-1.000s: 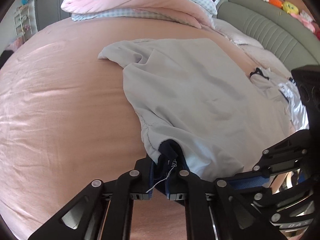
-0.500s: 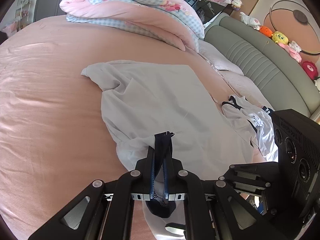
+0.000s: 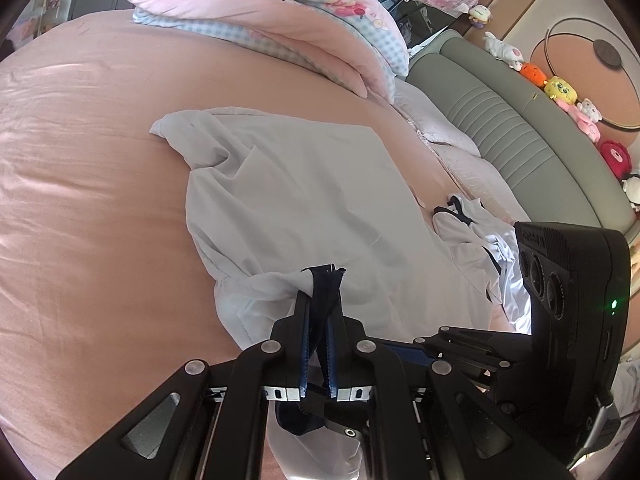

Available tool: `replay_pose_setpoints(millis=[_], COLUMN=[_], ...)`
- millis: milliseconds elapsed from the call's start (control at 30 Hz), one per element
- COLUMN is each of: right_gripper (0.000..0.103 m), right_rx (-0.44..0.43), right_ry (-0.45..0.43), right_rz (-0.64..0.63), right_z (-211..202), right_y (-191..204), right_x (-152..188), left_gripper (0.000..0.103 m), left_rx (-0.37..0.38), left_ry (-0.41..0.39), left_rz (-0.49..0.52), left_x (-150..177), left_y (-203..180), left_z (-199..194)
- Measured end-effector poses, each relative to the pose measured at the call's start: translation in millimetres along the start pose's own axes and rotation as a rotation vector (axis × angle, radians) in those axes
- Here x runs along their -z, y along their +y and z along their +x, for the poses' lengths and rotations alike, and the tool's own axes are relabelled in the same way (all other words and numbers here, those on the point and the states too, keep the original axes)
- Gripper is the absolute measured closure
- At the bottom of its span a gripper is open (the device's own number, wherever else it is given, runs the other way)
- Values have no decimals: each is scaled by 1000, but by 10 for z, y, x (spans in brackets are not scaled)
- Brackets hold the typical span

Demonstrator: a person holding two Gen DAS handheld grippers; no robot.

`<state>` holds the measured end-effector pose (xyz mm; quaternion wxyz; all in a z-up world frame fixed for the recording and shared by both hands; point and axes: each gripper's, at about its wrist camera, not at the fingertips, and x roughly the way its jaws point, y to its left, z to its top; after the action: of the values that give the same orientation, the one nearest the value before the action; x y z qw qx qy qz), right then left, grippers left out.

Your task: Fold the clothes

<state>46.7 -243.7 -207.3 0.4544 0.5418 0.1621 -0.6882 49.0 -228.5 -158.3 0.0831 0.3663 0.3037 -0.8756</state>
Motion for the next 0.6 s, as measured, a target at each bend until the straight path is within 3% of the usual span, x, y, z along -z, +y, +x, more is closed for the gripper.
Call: replay_pose_setpoints(millis=[133,233,300,367,500,600], right_gripper=[49,62,76,84,89,90], right_rx=[62,64,59,25,-64,-149], right_ry=[10,7,0,10,37,62], right_rz=[-45,-66,-78,-72,-22,16], right_z=[82,99,86,91,118,157], right_y=[69,76,73,69,34,27], right_x=[15,60,77,60,0,-43], left_gripper=[97,97,97,97,97,97], left_rx=[6,1,5,4,22,-4], left_ry=[5,8,10,8,-8,-11], left_rz=[-9,-10,-16,-22,-31,-23], left_x=[4,9,17,14,-11,-35], left_y=[-4,-6,4,14,32,53], left_z=[17,24,25,17,-62,-112])
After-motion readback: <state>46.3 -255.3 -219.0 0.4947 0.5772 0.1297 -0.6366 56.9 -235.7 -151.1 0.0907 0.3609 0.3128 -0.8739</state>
